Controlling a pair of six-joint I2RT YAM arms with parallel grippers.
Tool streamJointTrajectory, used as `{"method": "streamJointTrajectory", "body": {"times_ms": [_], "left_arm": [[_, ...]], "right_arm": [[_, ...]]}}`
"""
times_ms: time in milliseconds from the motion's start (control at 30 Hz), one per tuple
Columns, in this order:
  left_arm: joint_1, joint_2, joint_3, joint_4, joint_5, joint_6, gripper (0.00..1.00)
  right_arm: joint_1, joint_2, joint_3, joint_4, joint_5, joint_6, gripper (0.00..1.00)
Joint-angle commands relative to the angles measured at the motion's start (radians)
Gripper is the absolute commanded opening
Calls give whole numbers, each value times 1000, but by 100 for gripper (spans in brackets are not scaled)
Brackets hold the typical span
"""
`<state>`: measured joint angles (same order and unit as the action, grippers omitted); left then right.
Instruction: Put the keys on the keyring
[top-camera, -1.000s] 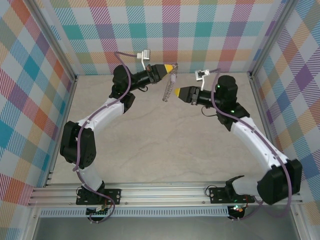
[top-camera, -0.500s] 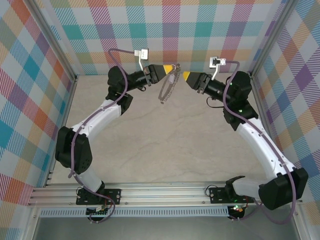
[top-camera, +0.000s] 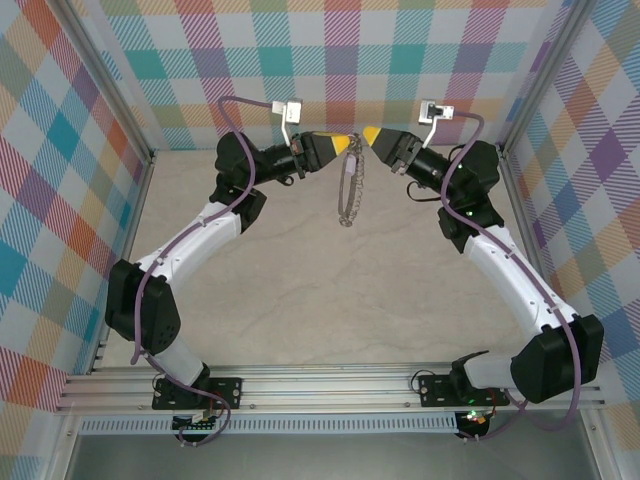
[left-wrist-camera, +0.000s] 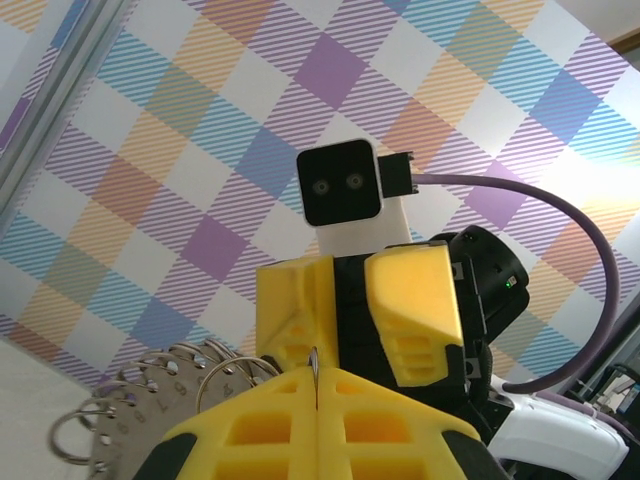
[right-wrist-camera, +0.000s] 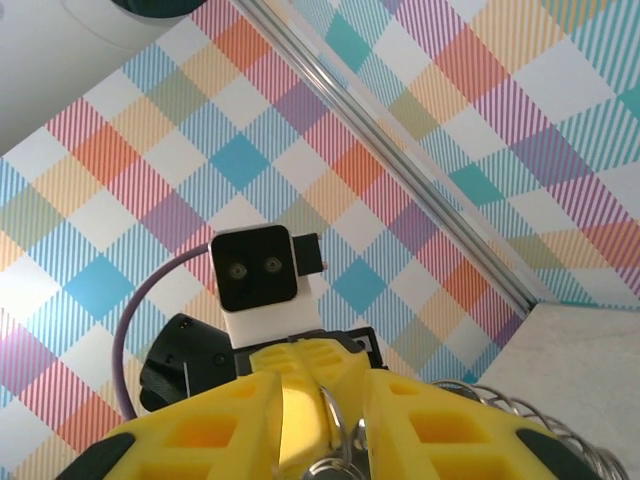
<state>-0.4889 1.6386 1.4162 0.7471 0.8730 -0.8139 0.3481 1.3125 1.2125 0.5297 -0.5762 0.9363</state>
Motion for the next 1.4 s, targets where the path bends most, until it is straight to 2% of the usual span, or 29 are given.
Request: {"method": "streamJointTrajectory", "body": {"times_ms": [0, 133, 300, 833, 1367], "left_arm": [[-8, -11, 25, 18, -17, 17, 0], [-8, 2, 24, 34, -34, -6, 0], [-8, 15, 32, 60, -34, -33, 0], [-10, 14, 31, 68, -37, -40, 0], [-9, 4, 27, 74, -36, -39, 0]], "right_arm": [[-1, -23, -2, 63, -13, 18, 29], [-2, -11, 2, 64, -25, 24, 30], [0, 11, 12, 69, -35, 32, 35], [39, 54, 32, 58, -47, 22, 33], [38, 20, -13, 18, -12, -8, 30]]}}
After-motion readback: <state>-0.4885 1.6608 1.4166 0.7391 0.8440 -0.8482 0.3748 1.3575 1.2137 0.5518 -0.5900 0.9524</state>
